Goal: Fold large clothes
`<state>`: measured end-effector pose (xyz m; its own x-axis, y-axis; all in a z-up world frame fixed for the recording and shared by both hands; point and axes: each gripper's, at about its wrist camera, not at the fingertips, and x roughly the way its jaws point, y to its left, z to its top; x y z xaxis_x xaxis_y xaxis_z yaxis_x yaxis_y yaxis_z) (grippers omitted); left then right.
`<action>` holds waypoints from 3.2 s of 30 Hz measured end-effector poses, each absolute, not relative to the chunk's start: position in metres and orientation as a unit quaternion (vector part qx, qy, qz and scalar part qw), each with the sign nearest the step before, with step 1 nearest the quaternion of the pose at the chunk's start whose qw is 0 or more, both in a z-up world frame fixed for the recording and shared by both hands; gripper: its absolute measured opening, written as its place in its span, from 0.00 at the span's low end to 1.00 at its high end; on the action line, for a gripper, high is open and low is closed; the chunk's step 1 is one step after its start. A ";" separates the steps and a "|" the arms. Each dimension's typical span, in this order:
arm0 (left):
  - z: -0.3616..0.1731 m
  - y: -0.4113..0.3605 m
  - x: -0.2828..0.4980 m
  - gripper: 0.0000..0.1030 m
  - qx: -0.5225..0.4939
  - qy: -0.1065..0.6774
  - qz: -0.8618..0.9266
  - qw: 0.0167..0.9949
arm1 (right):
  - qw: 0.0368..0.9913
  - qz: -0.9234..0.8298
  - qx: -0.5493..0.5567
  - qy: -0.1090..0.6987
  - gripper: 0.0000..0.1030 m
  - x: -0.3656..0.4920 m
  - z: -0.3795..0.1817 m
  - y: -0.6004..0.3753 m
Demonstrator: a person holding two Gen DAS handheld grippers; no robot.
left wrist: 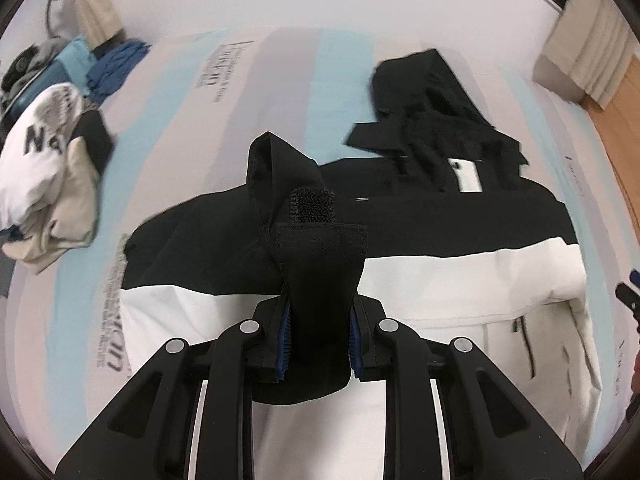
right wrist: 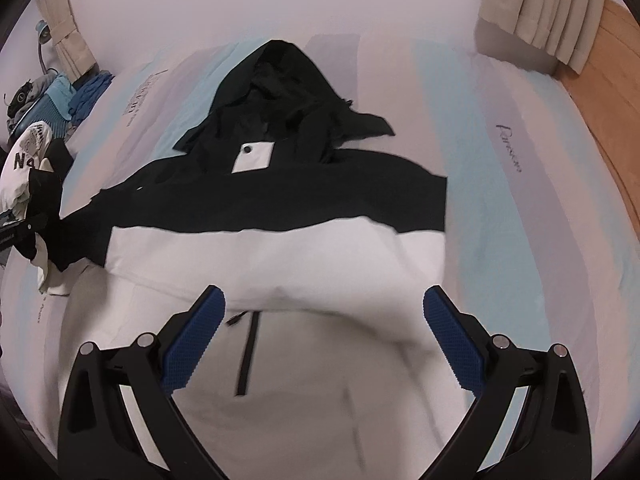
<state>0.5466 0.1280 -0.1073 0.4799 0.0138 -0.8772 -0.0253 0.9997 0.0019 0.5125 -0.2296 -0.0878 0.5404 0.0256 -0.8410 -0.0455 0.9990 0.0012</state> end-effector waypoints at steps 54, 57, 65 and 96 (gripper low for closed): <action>-0.179 -0.283 0.612 0.21 0.041 0.543 -0.148 0.826 | 0.853 -0.027 0.052 0.518 0.93 0.541 -0.140 -0.454; -0.191 -0.293 0.619 0.21 0.047 0.551 -0.142 0.821 | 0.851 -0.033 0.062 0.520 0.93 0.538 -0.144 -0.462; -0.218 -0.309 0.624 0.22 0.070 0.570 -0.123 0.809 | 0.846 -0.039 0.075 0.526 0.93 0.529 -0.153 -0.473; -0.157 -0.287 0.587 0.94 0.042 0.516 -0.142 0.844 | 0.864 -0.001 0.054 0.500 0.93 0.510 -0.115 -0.434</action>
<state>0.5866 -0.2875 -0.1574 0.4267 -0.1959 -0.8829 0.2821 0.9564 -0.0758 0.5103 -0.4339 -0.1147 0.5002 0.0532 -0.8643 0.0551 0.9941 0.0930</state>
